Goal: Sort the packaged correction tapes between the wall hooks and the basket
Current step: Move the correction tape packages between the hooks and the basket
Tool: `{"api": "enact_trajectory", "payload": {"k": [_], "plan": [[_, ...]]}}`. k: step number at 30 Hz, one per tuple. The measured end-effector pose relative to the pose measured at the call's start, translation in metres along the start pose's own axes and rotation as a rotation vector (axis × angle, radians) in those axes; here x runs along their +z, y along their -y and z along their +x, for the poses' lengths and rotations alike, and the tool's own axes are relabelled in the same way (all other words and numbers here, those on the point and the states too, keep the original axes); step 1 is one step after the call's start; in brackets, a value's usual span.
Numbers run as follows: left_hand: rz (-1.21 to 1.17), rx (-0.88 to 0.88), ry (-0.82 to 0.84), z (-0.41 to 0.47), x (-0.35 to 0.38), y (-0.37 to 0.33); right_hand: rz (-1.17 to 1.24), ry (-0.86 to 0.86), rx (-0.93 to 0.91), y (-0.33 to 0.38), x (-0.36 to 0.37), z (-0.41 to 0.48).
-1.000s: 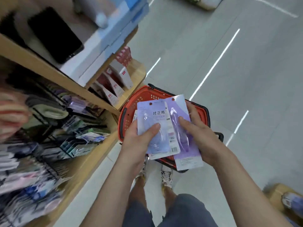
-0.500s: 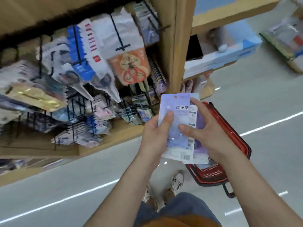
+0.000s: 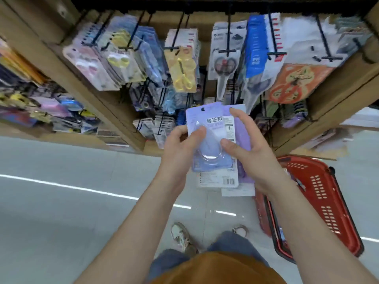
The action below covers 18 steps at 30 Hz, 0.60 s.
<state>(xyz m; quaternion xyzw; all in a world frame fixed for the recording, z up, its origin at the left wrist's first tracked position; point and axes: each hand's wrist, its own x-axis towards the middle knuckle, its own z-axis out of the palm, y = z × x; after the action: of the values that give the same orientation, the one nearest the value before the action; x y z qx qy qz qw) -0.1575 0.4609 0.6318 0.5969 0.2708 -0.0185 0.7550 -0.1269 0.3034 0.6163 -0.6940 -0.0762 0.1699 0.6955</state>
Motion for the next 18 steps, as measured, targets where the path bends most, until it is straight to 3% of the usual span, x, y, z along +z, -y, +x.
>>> {"api": "enact_trajectory", "payload": {"k": [8, 13, 18], "plan": [[-0.054, 0.069, -0.09, 0.011, -0.128, -0.06, -0.227, 0.24, -0.115, 0.033, 0.105, 0.022], [-0.185, 0.062, -0.135, 0.022, -0.158, -0.088, -0.191, 0.313, -0.13, 0.051, 0.145, 0.045], [-0.186, 0.199, -0.274, 0.045, -0.168, -0.12, -0.098, 0.358, -0.16, 0.068, 0.169, 0.079]]}}
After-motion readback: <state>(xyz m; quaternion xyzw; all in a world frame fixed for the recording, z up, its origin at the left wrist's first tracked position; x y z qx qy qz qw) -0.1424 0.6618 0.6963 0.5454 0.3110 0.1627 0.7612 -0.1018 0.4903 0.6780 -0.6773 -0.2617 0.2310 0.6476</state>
